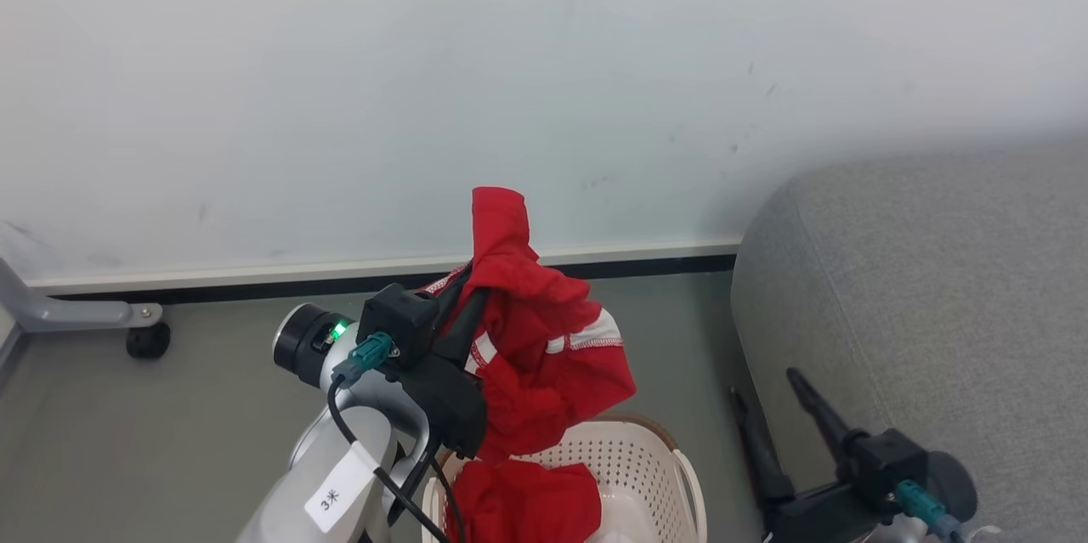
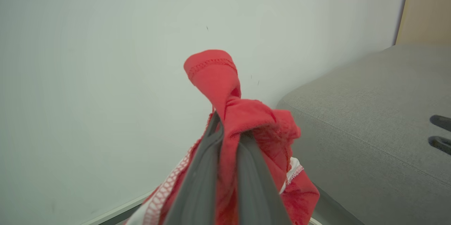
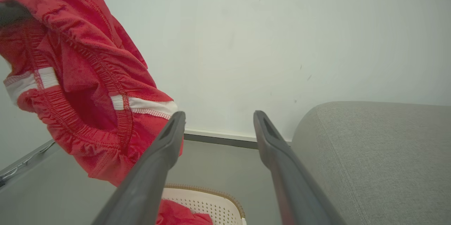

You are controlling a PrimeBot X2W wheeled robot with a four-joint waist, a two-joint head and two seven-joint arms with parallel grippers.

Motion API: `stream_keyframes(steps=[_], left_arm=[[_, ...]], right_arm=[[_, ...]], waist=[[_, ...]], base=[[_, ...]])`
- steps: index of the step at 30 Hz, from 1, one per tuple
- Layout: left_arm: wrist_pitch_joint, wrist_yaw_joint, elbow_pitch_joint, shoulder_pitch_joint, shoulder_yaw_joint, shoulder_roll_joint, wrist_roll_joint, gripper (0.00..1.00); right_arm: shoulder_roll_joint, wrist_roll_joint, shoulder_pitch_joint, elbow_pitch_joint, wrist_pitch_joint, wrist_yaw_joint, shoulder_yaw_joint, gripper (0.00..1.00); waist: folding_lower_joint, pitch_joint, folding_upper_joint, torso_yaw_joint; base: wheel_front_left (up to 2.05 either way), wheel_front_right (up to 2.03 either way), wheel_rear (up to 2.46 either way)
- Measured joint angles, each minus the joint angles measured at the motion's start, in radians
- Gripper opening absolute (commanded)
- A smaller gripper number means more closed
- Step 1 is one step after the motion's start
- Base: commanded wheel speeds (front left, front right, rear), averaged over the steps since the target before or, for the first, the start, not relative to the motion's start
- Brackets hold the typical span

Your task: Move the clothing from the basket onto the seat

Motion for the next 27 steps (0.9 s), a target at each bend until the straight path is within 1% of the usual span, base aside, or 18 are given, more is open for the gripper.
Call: stream_keyframes(steps=[6,9,27], left_arm=[[0.023,0.000,-0.038,0.022,-0.012,0.000,-0.015,0.00],[0.036,0.000,-0.063,0.030,-0.021,0.000,-0.016,0.00],[0.115,0.000,-0.221,0.058,-0.084,-0.002,-0.033,0.00]], right_arm=[[0.006,-0.008,-0.004,0.069,0.000,0.023,0.073,1.00],[0.008,-0.015,-0.012,0.103,0.000,0.026,0.097,1.00],[0.008,-0.024,-0.179,0.346,0.000,0.040,0.142,1.00]], waist=[[0.0000,-0.032,0.0001,0.010],[0.0001,-0.039,0.0002,0.013],[0.0001,-0.038,0.0002,0.041]], base=[[0.00,0.00,0.00],[0.00,0.00,0.00],[0.00,0.00,0.00]])
